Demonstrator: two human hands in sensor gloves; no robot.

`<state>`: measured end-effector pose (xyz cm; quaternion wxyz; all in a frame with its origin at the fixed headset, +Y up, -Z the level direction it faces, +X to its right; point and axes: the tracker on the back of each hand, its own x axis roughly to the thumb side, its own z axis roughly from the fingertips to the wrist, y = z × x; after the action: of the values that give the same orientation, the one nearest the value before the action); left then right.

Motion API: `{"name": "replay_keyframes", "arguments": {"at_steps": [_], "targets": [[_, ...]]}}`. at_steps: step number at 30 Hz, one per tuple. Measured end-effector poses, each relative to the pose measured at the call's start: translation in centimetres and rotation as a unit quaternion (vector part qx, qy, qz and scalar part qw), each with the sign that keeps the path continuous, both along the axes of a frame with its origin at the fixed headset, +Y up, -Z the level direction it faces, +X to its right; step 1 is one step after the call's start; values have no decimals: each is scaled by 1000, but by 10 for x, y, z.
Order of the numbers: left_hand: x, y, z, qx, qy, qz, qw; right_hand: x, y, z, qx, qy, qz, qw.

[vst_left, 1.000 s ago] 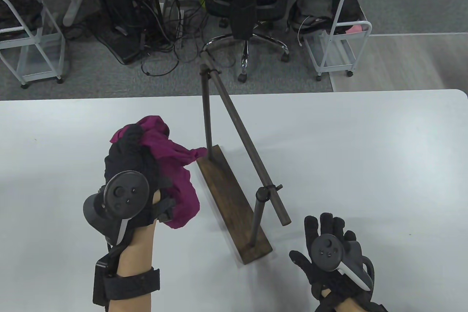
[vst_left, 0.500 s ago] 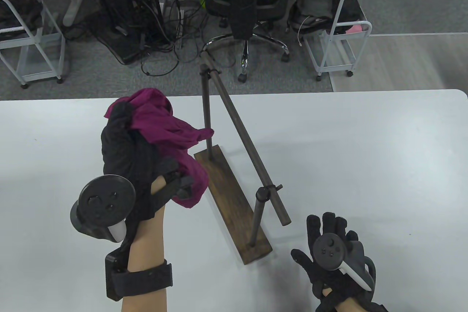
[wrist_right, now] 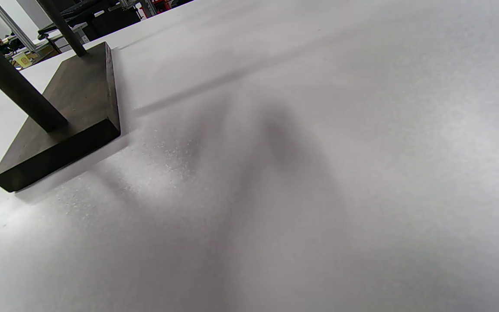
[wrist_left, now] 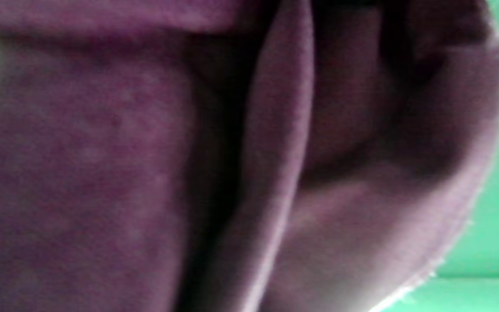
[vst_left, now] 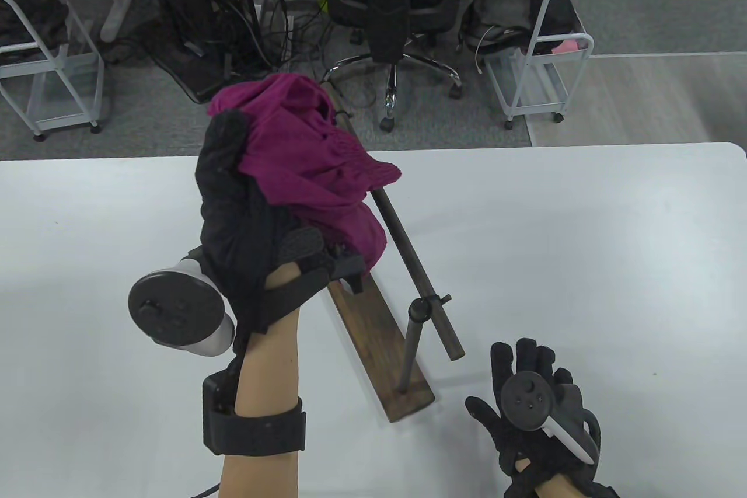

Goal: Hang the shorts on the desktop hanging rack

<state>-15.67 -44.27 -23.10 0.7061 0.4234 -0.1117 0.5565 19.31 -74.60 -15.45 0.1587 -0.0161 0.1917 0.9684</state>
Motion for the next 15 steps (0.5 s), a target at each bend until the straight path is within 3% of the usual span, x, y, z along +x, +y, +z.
{"name": "replay_keyframes", "arguments": {"at_steps": [5,15], "targets": [[16,6,-8,14,-88,-35,995,0,0,0,0,-2,0,1000],[27,26,-13,46,-194,-104,974,1,0,-1,-2,-4,-1,1000]]}}
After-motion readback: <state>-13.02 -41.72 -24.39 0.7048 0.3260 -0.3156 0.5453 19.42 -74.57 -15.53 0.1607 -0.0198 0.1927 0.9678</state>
